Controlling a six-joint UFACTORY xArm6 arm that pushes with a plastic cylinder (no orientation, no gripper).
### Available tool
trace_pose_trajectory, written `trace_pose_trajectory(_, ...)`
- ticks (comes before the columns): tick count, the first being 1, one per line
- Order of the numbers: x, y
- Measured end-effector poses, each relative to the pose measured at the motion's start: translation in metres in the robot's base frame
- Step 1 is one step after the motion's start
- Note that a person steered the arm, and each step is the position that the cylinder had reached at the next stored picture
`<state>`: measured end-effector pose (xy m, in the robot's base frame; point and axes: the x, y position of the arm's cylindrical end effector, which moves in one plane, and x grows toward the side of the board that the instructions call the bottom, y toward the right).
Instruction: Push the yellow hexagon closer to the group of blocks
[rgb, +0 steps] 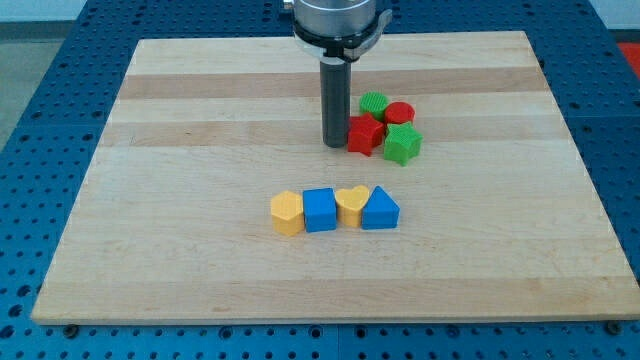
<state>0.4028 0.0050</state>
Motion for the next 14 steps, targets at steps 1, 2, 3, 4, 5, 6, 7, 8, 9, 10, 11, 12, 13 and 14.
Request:
trace_pose_trajectory(1,0.000,0.000)
trace_pose_trajectory(2,0.009,-0.017)
trace_pose_trajectory(3,0.036,-0.048)
trace_pose_trajectory(4,0.052,-0.083)
trace_pose_trajectory(5,0.071,-0.106)
trace_pose_trajectory(6,0.109,-0.109)
trace_pose_trajectory(7,0.140,-0.109)
trace_pose_trajectory(8,0.150,-0.091)
trace_pose_trajectory(9,0.145,-0.071)
trace_pose_trajectory(10,0.122,-0.071)
trace_pose_trajectory(11,0.095,-0.070)
trace_pose_trajectory(12,0.067,-0.070)
trace_pose_trajectory(13,0.047,-0.062)
trace_pose_trajectory(14,0.047,-0.057)
